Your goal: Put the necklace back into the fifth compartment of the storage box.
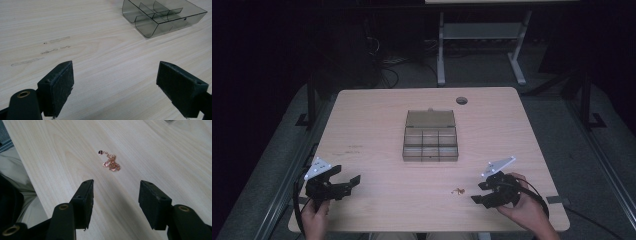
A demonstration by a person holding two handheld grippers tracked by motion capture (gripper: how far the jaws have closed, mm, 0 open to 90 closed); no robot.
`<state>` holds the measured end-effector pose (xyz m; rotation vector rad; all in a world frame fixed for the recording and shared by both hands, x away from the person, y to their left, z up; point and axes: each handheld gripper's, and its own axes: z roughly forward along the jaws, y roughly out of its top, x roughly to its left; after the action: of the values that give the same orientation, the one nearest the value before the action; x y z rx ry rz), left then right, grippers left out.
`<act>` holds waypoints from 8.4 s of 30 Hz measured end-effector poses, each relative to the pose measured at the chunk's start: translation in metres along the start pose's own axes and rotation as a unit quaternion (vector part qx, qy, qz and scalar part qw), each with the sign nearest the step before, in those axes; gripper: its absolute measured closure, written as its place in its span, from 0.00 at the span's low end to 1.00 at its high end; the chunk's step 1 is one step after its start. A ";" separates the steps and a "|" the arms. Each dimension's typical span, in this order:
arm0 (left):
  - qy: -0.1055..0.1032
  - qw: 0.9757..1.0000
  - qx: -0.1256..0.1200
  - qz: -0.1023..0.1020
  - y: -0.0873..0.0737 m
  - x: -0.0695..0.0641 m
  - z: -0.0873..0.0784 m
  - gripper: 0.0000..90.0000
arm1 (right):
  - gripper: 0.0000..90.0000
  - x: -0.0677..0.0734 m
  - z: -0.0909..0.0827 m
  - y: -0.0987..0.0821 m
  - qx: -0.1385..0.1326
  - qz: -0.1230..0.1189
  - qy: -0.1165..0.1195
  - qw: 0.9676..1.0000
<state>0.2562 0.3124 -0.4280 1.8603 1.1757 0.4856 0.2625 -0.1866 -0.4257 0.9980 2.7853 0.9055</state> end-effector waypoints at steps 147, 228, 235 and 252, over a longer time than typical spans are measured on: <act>0.003 1.000 -0.012 -0.015 -0.001 0.005 -0.005 0.16 | 0.93 -0.009 0.003 0.165 0.000 -0.070 -0.011 0.998; 0.009 0.999 -0.010 -0.030 -0.001 0.012 -0.003 0.16 | 0.92 -0.055 0.105 0.189 0.063 -0.015 0.003 0.998; 0.007 1.000 -0.010 -0.028 -0.001 0.012 -0.002 0.16 | 0.91 -0.056 0.109 0.187 0.067 -0.011 0.002 0.998; 0.009 1.000 -0.010 -0.025 -0.001 0.010 -0.002 0.16 | 0.80 -0.056 0.089 0.180 0.054 -0.008 -0.003 0.998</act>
<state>0.2596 0.3223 -0.4289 1.8096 1.2213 0.4853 0.4293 -0.0623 -0.4103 0.9899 2.8600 0.7546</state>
